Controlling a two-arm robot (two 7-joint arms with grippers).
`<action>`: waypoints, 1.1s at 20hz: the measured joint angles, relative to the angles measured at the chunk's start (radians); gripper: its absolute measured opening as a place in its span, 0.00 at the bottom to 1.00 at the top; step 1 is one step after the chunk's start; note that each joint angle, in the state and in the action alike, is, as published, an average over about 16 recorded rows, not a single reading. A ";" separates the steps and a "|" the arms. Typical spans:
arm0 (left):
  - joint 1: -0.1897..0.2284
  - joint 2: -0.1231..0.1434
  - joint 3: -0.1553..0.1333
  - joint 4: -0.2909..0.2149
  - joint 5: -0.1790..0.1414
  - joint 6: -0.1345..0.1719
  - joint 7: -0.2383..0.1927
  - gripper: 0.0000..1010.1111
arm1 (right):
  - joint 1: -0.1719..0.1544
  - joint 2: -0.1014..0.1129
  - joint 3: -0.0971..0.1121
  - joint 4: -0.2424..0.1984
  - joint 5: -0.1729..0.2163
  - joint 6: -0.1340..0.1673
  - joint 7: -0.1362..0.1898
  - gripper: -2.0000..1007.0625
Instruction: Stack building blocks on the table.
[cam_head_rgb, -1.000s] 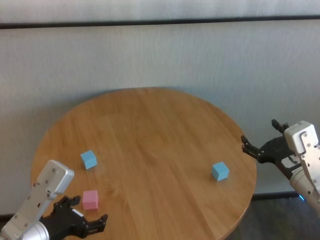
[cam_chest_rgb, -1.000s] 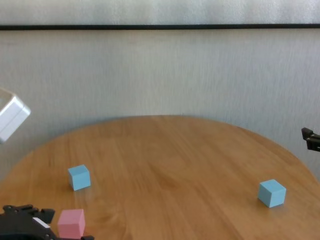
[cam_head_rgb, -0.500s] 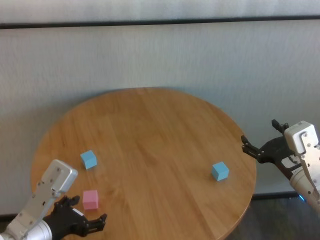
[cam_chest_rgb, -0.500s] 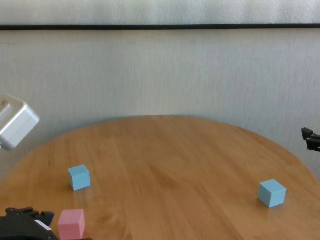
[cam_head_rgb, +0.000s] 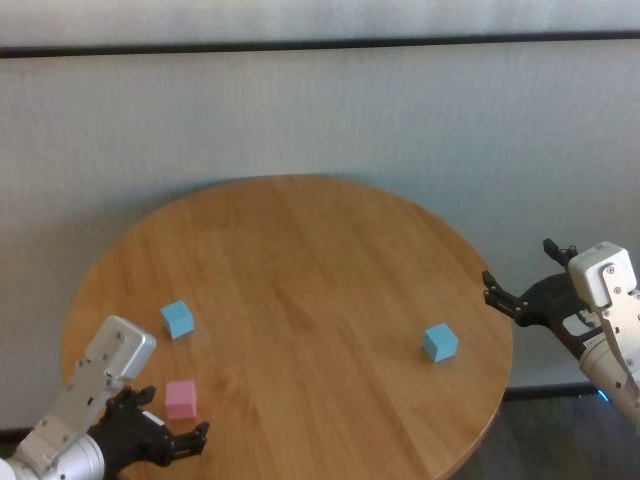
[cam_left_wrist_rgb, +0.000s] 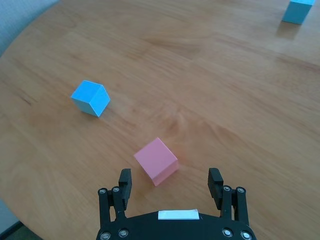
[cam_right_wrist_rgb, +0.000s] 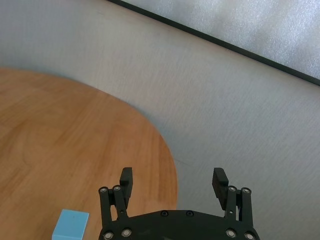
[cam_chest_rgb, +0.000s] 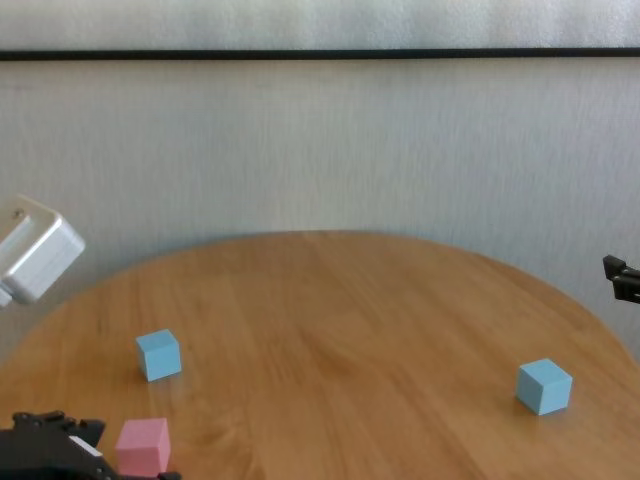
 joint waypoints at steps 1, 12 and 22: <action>-0.002 -0.003 -0.001 0.004 0.002 0.000 -0.001 0.99 | 0.000 0.000 0.000 0.000 0.000 0.000 0.000 1.00; -0.028 -0.041 -0.013 0.048 0.025 0.003 -0.018 0.99 | 0.000 0.000 0.000 0.000 0.000 0.000 0.000 1.00; -0.048 -0.070 -0.024 0.084 0.044 0.006 -0.037 0.99 | 0.000 0.000 0.000 0.000 0.000 0.000 0.000 1.00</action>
